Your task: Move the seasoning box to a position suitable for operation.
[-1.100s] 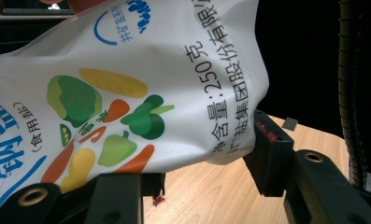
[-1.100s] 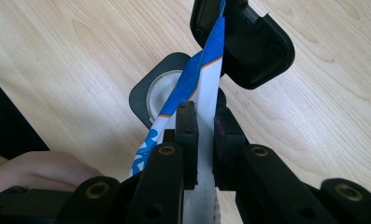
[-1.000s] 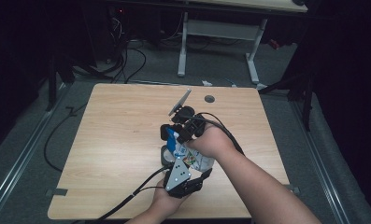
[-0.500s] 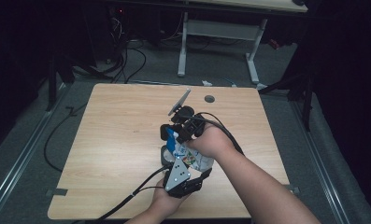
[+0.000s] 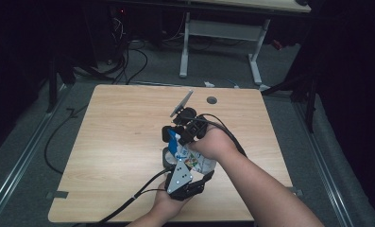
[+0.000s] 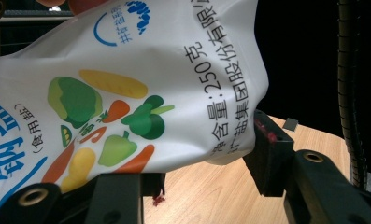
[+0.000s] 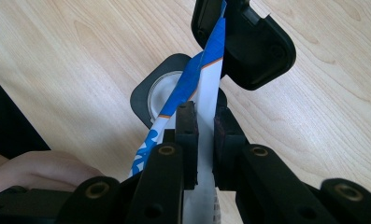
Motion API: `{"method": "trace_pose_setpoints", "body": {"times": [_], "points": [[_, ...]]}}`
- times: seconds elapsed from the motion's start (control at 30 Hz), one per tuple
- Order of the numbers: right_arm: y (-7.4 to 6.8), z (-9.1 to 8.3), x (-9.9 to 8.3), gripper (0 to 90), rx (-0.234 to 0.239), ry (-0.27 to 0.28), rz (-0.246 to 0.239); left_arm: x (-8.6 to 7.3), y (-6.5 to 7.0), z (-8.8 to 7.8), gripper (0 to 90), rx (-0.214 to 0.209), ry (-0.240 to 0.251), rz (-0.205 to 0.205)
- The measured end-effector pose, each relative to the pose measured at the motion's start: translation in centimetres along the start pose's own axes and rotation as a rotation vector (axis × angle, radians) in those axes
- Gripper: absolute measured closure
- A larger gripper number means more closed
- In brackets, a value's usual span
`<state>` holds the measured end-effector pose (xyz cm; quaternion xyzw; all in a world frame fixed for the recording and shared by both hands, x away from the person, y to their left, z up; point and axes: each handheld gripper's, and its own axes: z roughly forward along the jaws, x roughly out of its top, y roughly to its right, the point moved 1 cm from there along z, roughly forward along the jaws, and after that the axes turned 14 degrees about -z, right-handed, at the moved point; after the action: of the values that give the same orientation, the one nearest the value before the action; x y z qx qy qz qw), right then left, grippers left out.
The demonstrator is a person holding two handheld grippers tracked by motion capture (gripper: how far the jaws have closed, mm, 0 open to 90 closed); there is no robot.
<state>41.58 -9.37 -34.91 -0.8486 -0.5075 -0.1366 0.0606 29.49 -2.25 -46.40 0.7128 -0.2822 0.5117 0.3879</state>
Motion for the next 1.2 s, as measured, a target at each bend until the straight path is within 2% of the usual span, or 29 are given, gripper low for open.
{"method": "trace_pose_setpoints", "body": {"times": [0.87, 1.2], "points": [[0.0, -0.07, -0.02, 82.9, -0.005, -0.001, 0.008, 0.01, -0.04, 0.02, 54.3, 0.002, 0.002, 0.003], [-0.02, 0.06, -0.03, 82.9, -0.004, -0.003, 0.008, -0.33, -0.15, 0.05, 54.3, 0.004, -0.003, 0.015]]}}
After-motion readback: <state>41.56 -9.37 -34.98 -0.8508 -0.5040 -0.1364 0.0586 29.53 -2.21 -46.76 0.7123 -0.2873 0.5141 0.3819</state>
